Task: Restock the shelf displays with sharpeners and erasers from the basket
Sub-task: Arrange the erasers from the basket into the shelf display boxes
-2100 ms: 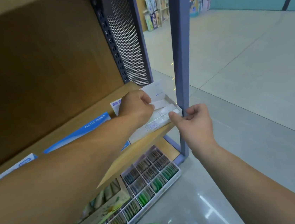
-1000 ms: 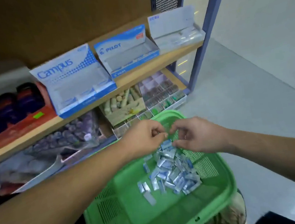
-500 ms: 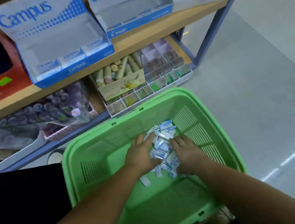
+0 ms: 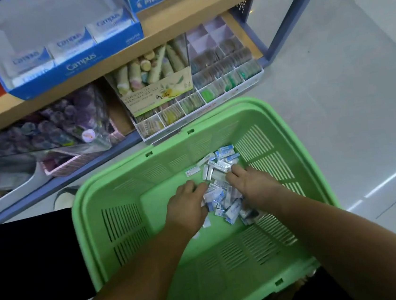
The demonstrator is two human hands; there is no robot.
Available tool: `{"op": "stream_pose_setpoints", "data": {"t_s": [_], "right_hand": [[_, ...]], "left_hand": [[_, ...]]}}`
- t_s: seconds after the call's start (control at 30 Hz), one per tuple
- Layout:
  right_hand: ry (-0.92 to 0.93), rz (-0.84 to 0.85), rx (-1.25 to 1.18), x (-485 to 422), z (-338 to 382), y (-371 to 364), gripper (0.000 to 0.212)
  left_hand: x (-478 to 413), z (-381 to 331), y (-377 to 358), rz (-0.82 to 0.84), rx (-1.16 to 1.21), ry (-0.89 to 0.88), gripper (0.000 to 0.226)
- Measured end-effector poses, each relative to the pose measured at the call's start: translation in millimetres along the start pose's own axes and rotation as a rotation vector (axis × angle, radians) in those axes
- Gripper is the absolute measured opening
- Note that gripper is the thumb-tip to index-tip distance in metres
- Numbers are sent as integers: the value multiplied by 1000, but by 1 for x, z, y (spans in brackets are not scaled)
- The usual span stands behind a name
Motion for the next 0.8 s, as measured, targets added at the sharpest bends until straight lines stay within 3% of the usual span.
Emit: {"op": "stream_pose_setpoints", "data": {"t_s": [0.17, 0.33, 0.53, 0.8], "right_hand": [[-2, -39, -85, -1, -2, 0, 76], [-28, -82, -228, -6, -4, -1, 53], [-39, -130, -384, -5, -6, 0, 38], [-141, -82, -741, -10, -17, -11, 32]], "left_hand": [[-5, -5, -4, 45, 75, 35, 73], [-16, -1, -6, 111, 443, 176, 61], [-17, -2, -14, 89, 470, 209, 81], [-27, -1, -14, 58, 582, 262, 40]]}}
Point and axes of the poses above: each hand's wrist, its own x-axis away from the middle knuckle, its own y-axis out of the back of the hand, z = x × y, the point moved 10 cm from there along -x, towards the middle knuckle, and after that the axes turned 13 degrees about x, right-handed, at the moved point
